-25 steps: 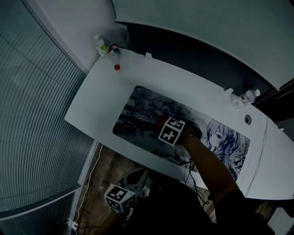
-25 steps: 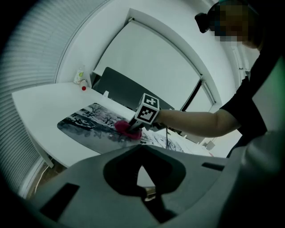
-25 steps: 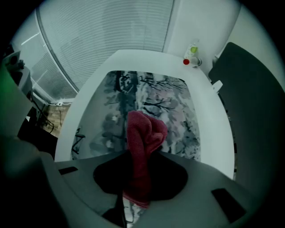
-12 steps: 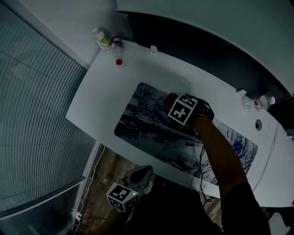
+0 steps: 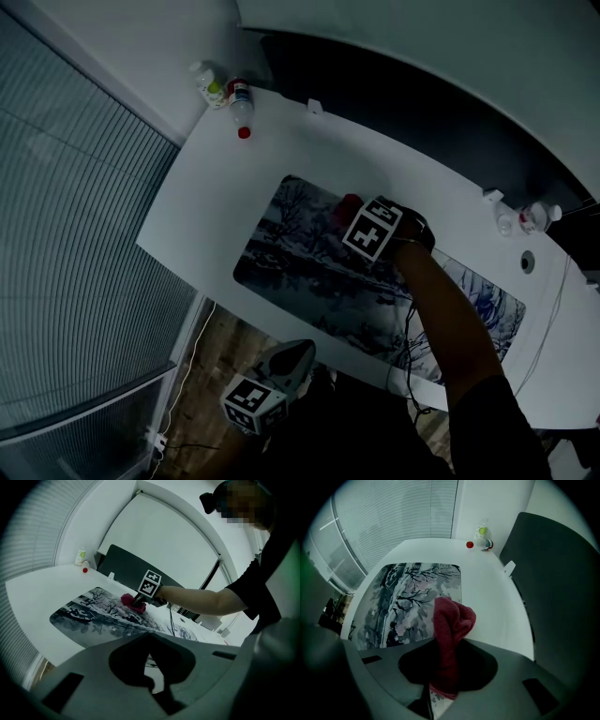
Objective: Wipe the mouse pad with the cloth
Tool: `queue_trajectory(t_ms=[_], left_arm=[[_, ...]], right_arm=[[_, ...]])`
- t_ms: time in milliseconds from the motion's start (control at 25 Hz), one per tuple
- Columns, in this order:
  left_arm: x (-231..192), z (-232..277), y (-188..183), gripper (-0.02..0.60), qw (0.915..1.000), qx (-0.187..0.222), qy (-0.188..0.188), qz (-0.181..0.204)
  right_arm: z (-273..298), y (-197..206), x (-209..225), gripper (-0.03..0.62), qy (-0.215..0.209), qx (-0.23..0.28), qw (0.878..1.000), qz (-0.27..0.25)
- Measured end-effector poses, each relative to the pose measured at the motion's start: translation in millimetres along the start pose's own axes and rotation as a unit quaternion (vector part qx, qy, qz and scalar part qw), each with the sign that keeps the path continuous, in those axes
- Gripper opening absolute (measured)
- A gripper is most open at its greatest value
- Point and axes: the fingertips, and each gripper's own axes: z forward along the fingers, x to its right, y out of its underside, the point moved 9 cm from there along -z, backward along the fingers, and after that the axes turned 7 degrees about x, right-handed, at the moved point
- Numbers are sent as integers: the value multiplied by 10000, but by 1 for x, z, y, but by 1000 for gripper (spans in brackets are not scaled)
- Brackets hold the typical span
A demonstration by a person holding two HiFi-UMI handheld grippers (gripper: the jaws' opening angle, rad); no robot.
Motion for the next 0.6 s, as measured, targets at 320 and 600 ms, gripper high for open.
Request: queue_trajectory(t_ms=[320, 600], left_arm=[[4, -13, 5, 6, 9999, 132, -44, -1], [-1, -38, 18, 6, 9995, 290, 109, 55]], right_arm=[[-3, 6, -7, 109, 376, 233, 9990, 54], [-38, 12, -48, 109, 1022, 1292, 9845, 594]])
